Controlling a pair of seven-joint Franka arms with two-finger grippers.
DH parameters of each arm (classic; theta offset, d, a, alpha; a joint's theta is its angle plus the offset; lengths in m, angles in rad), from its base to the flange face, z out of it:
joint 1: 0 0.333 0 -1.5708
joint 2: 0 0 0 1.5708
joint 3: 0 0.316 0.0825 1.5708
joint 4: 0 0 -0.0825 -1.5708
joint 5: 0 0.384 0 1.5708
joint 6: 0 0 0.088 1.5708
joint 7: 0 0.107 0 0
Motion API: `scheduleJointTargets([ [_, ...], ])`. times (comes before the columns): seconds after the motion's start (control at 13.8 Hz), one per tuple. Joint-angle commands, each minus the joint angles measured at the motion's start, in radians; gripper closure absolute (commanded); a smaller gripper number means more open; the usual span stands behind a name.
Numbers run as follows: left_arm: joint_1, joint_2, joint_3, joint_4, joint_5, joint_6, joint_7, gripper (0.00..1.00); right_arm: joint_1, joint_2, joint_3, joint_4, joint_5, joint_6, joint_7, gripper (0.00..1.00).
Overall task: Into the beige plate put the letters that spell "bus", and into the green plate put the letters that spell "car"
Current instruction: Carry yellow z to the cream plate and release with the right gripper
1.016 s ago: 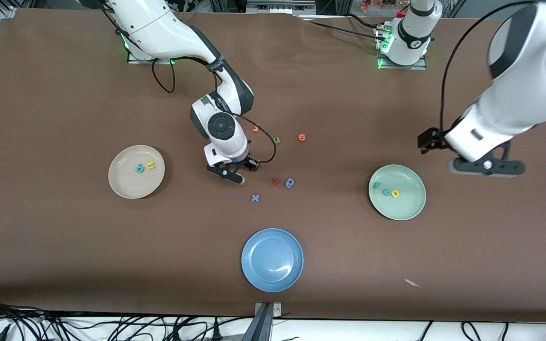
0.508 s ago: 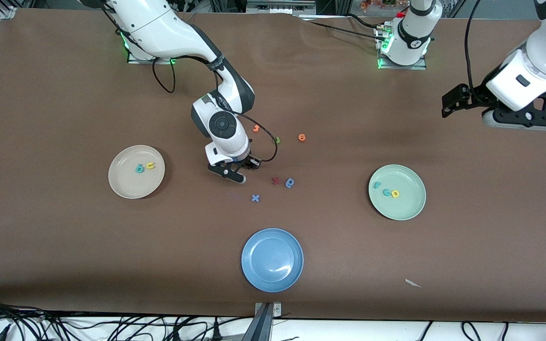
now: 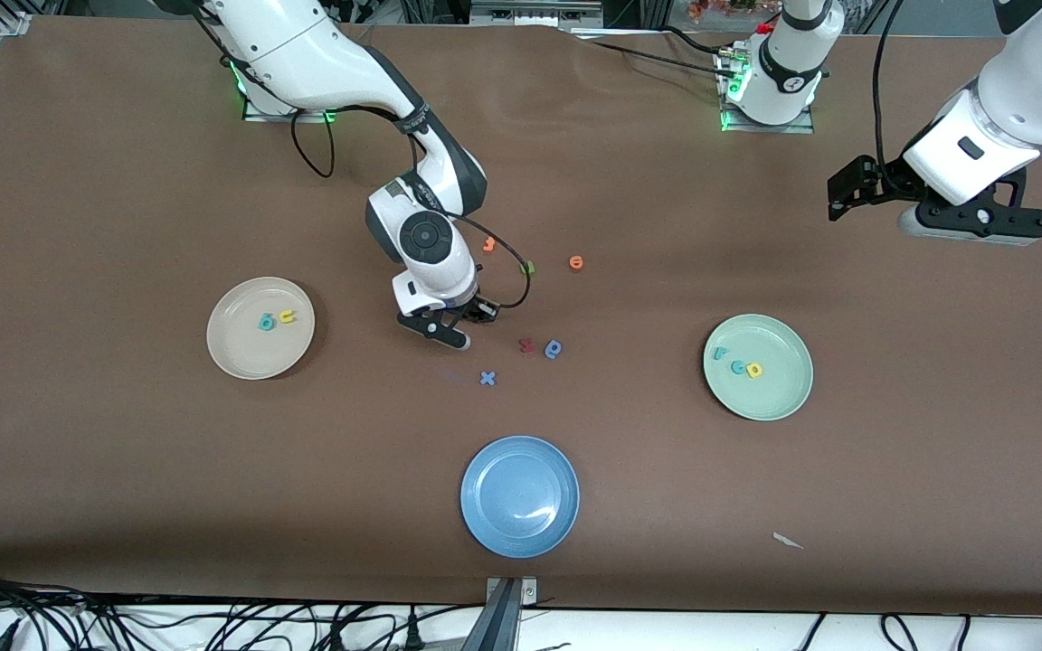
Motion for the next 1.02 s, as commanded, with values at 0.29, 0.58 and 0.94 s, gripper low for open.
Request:
scheduleJointTargets([
  [0.29,0.009,-0.006,0.0,-0.004,0.045,0.007,0.016,0.0,-0.236,-0.219,0.003,-0.143,-0.002,-0.184,-0.42,0.9],
  [0.58,0.011,-0.006,0.003,-0.004,0.045,0.0,0.019,0.0,-0.416,-0.33,0.002,-0.279,-0.053,-0.183,-0.681,0.9],
  [0.94,0.02,-0.006,0.003,-0.004,0.041,0.0,0.022,0.0,-0.585,-0.353,0.003,-0.348,-0.116,-0.164,-0.798,0.19],
])
